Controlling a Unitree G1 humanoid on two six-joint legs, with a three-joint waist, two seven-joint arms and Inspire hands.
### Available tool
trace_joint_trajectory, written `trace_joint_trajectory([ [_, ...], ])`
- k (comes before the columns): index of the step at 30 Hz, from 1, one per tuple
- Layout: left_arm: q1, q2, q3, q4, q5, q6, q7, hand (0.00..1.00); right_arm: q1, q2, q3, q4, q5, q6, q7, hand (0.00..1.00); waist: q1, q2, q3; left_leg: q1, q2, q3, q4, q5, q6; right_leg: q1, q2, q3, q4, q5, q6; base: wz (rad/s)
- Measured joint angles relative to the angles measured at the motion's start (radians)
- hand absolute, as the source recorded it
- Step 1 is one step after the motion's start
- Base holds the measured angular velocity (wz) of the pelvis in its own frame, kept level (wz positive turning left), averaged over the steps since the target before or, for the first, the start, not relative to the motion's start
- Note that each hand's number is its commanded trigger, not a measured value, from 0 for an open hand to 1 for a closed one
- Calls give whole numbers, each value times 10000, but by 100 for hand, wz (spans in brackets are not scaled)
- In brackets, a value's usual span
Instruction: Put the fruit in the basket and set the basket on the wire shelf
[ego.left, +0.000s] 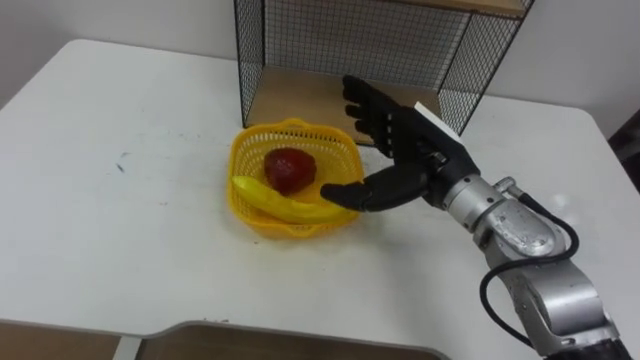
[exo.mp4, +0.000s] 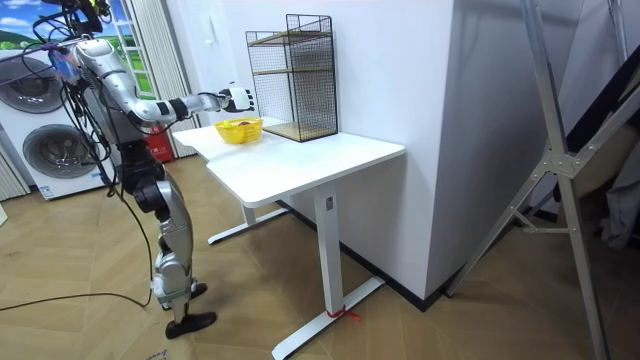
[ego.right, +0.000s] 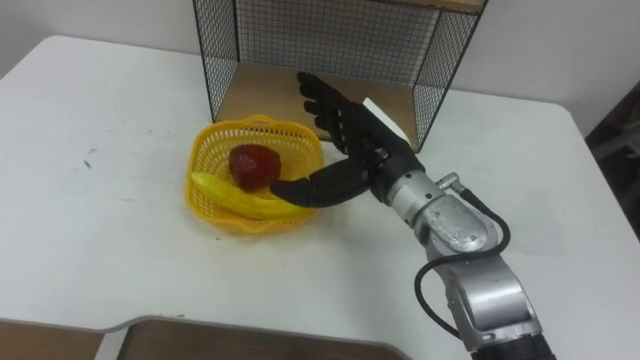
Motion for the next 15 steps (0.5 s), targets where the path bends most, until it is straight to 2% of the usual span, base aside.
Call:
trace_joint_trajectory([
  [4,-3,0,2,1,2,1,16,0,0,-1,0,0,19,-1,-267,0,0,59,36,-26,3,-2,-9,-1,1,11,4,-1,5,0,-1,0],
  [7,22,1,8,3,-191,1,27,0,0,-30,-8,0,21,-1,-276,0,-23,64,29,-36,0,3,6,-1,1,2,3,3,3,0,-1,0],
  [15,234,14,742,292,-1393,-110,274,0,188,-34,-39,-94,159,-10,-554,0,-73,-76,-107,-58,-3,-5,13,-2,1,-12,-6,-40,-45,0,0,0],
])
